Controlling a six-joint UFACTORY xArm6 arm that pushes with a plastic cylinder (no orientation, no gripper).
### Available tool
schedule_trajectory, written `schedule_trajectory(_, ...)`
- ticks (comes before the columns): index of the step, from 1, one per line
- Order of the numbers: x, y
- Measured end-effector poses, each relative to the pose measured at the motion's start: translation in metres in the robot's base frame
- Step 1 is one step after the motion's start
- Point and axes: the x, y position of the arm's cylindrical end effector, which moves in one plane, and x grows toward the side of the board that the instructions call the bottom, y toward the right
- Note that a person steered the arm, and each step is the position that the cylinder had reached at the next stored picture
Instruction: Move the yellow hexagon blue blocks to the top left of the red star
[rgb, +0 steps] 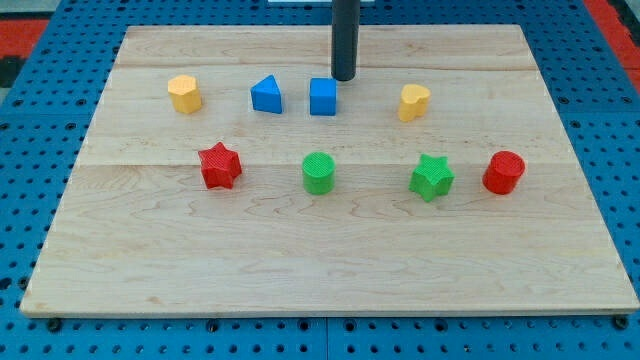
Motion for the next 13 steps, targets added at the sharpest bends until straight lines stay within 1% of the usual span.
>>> schedule_trajectory(1, 0.0, -0.001)
schedule_trajectory(2, -0.013, 0.033)
schedule_trajectory(3, 0.0, 0.123)
schedule_trajectory(4, 0.042, 0.169)
schedule_trajectory(6, 0.045, -0.011)
schedule_trajectory(7, 0.032, -0.007)
schedule_trajectory(8, 0.034, -0.1)
schedule_trajectory(9, 0.042, -0.104)
schedule_trajectory(10, 0.074, -0.098)
schedule_trajectory(11, 0.083, -0.159)
schedule_trajectory(12, 0.071, -0.163)
schedule_trajectory(13, 0.056, -0.131)
